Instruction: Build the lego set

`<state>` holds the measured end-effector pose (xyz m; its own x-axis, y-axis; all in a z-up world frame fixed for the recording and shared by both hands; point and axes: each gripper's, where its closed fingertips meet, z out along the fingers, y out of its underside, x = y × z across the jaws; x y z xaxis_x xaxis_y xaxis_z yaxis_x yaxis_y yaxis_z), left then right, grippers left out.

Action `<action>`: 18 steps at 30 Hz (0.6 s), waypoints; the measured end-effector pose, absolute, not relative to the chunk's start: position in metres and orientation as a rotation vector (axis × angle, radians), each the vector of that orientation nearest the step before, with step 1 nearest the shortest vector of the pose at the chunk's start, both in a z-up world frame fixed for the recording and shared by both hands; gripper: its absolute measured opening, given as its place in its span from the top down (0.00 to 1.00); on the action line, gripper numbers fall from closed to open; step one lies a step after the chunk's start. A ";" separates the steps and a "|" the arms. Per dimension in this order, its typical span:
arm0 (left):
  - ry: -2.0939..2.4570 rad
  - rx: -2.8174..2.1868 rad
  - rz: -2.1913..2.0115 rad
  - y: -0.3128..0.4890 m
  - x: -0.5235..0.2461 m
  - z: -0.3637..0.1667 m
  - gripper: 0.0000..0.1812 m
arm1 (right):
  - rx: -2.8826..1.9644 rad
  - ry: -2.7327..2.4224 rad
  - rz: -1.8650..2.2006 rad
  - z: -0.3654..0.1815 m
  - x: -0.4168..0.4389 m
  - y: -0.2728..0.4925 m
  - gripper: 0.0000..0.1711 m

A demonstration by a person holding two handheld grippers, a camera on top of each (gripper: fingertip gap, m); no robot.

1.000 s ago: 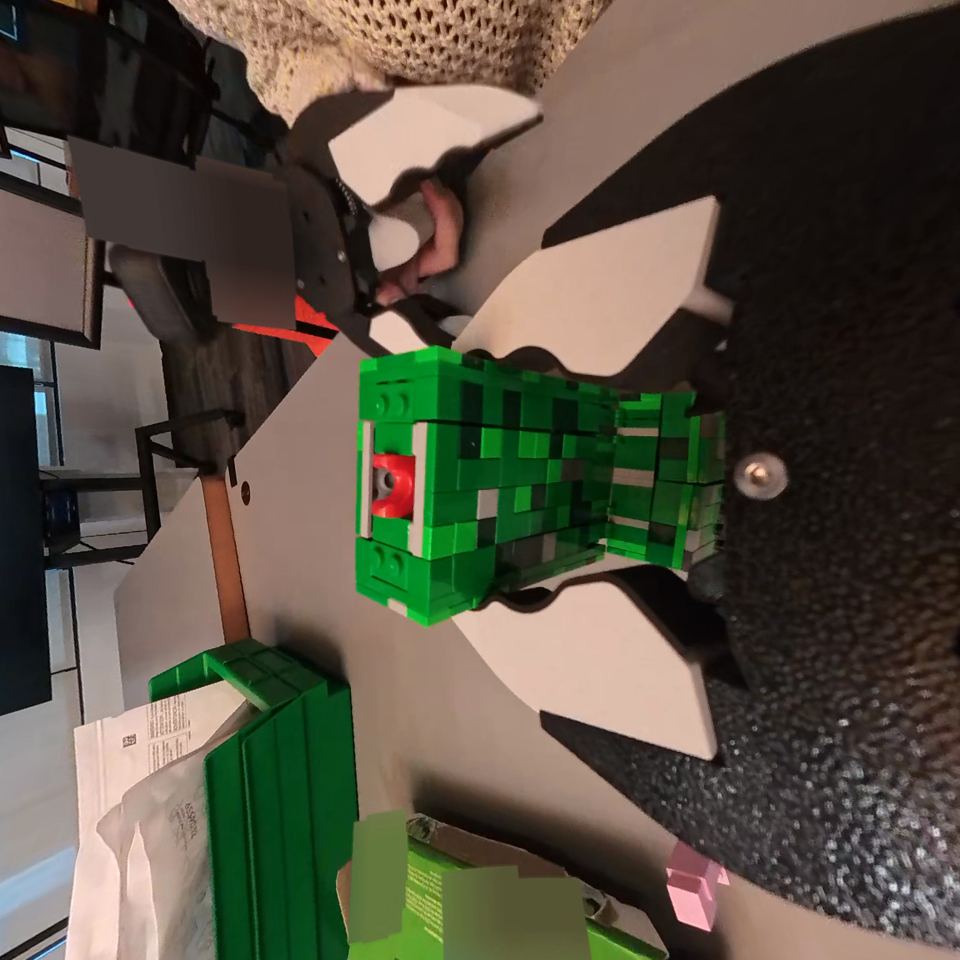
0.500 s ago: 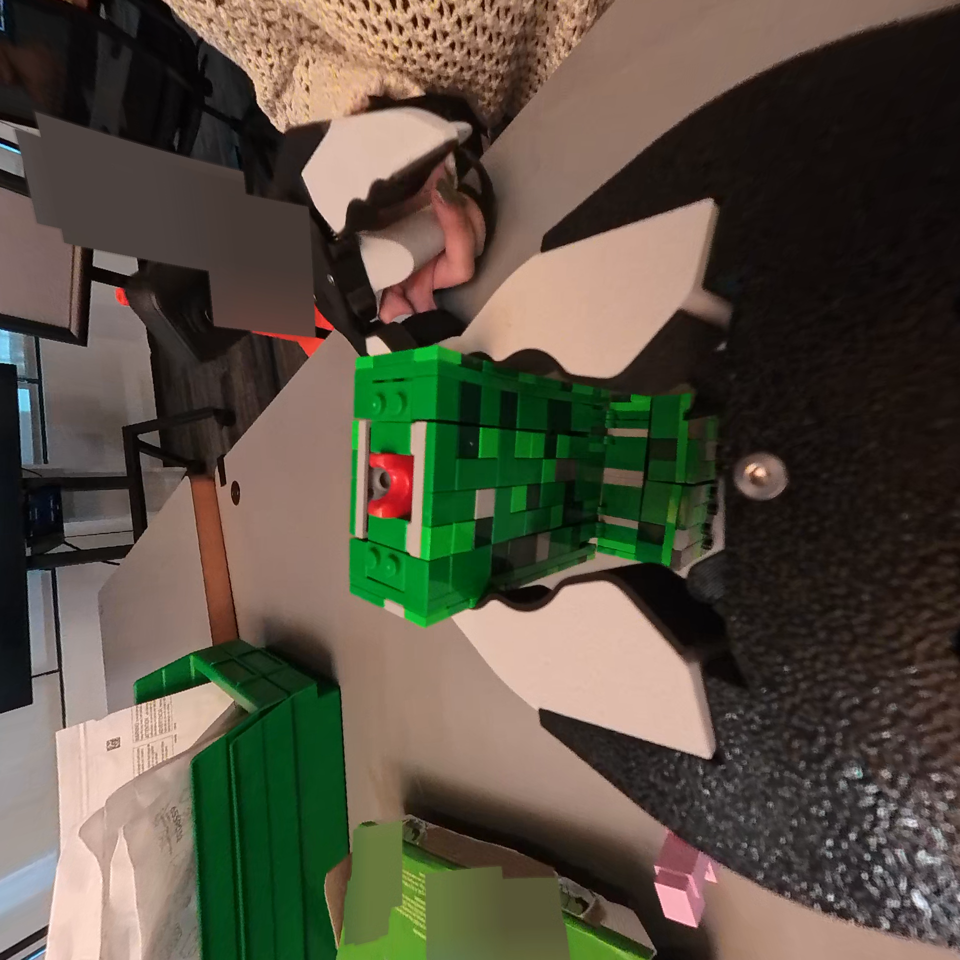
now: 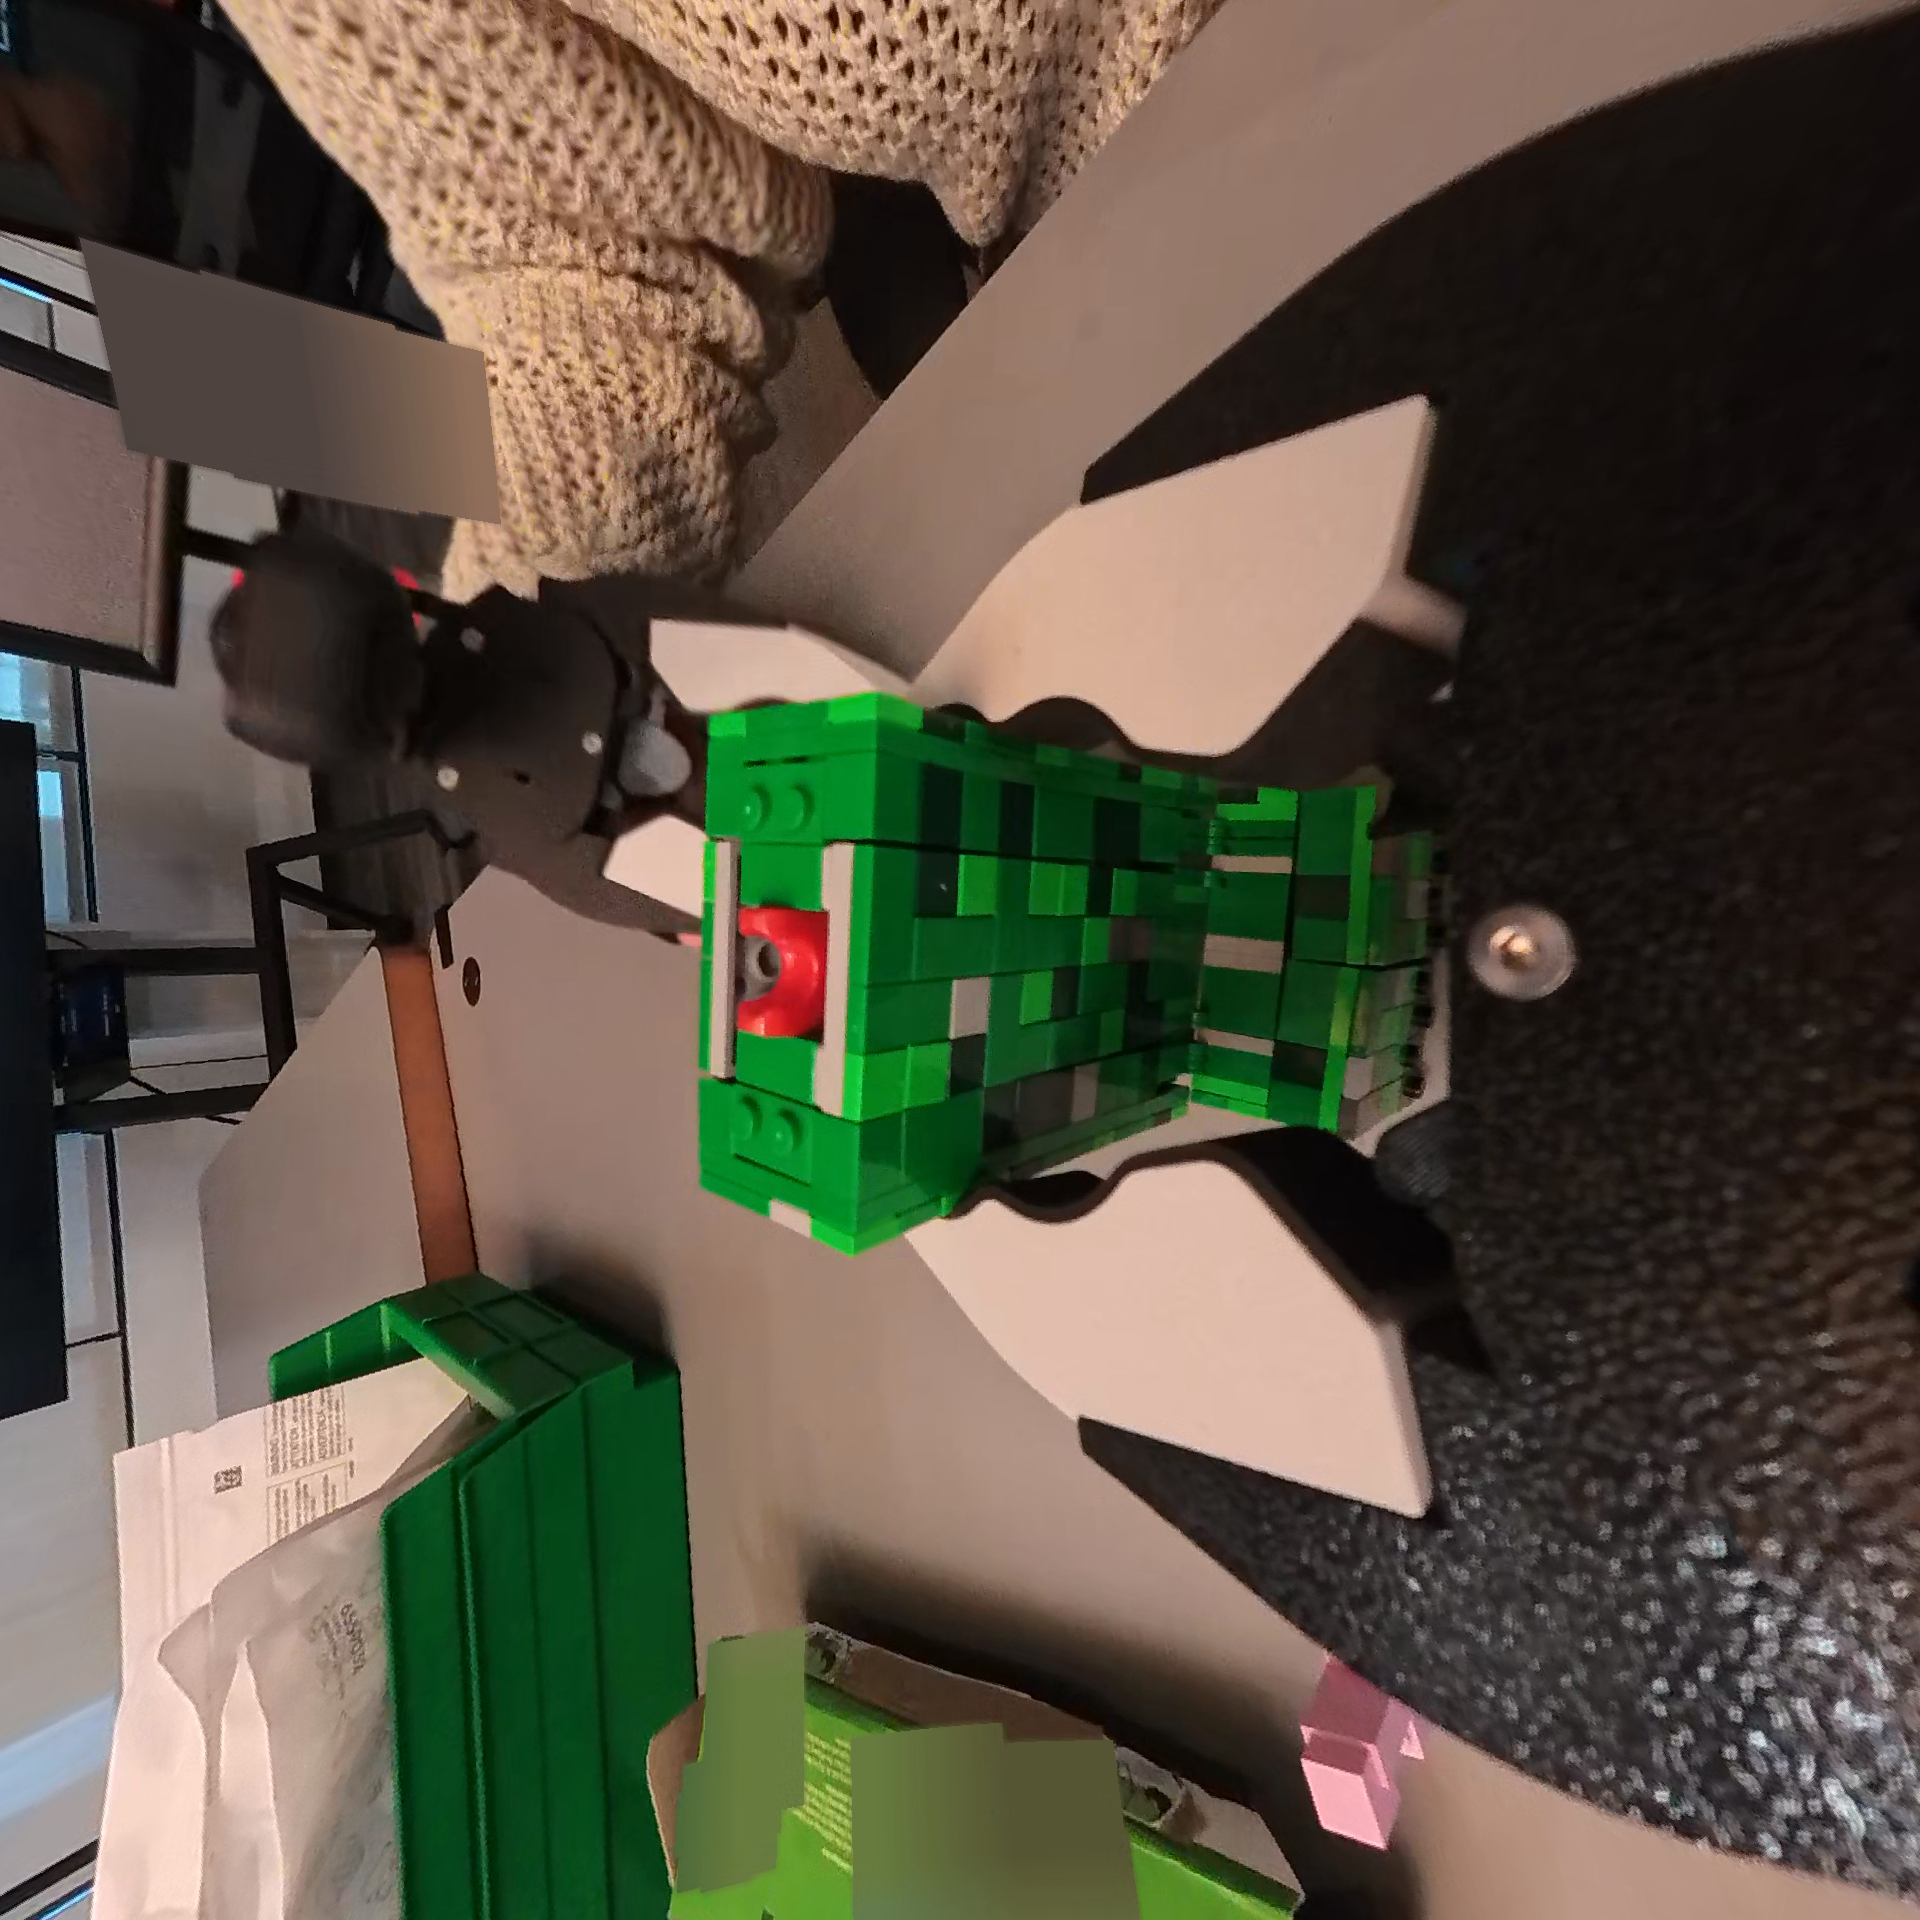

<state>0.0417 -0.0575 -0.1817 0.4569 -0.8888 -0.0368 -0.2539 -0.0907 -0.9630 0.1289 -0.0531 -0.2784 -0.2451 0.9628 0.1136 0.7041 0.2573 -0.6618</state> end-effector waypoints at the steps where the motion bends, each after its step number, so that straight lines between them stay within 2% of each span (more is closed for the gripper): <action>1: 1.018 -1.612 -0.722 -0.058 0.042 -0.182 0.56 | -1.514 -2.062 0.658 -0.282 0.129 -0.051 0.64; 3: 1.019 -1.612 -0.719 -0.058 0.042 -0.182 0.56 | -1.546 -2.080 0.677 -0.282 0.129 -0.050 0.78; 4: 1.018 -1.612 -0.720 -0.058 0.042 -0.182 0.56 | -1.553 -2.089 0.669 -0.282 0.129 -0.049 0.79; 7: 1.013 -1.608 -0.725 -0.057 0.042 -0.181 0.56 | -1.552 -2.089 0.660 -0.275 0.131 -0.043 0.79; 13: 1.005 -1.600 -0.728 -0.057 0.043 -0.181 0.56 | -1.416 -1.858 0.962 -0.198 0.099 -0.045 0.79; 18: 1.001 -1.594 -0.731 -0.057 0.042 -0.180 0.56 | -1.336 -2.046 0.841 -0.204 0.072 -0.061 0.79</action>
<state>0.0424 -0.0570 -0.1804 0.4596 -0.8874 -0.0366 -0.2349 -0.0817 -0.9686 0.0717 -0.0614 -0.2037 -0.3549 0.9287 0.1075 0.5845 0.3102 -0.7498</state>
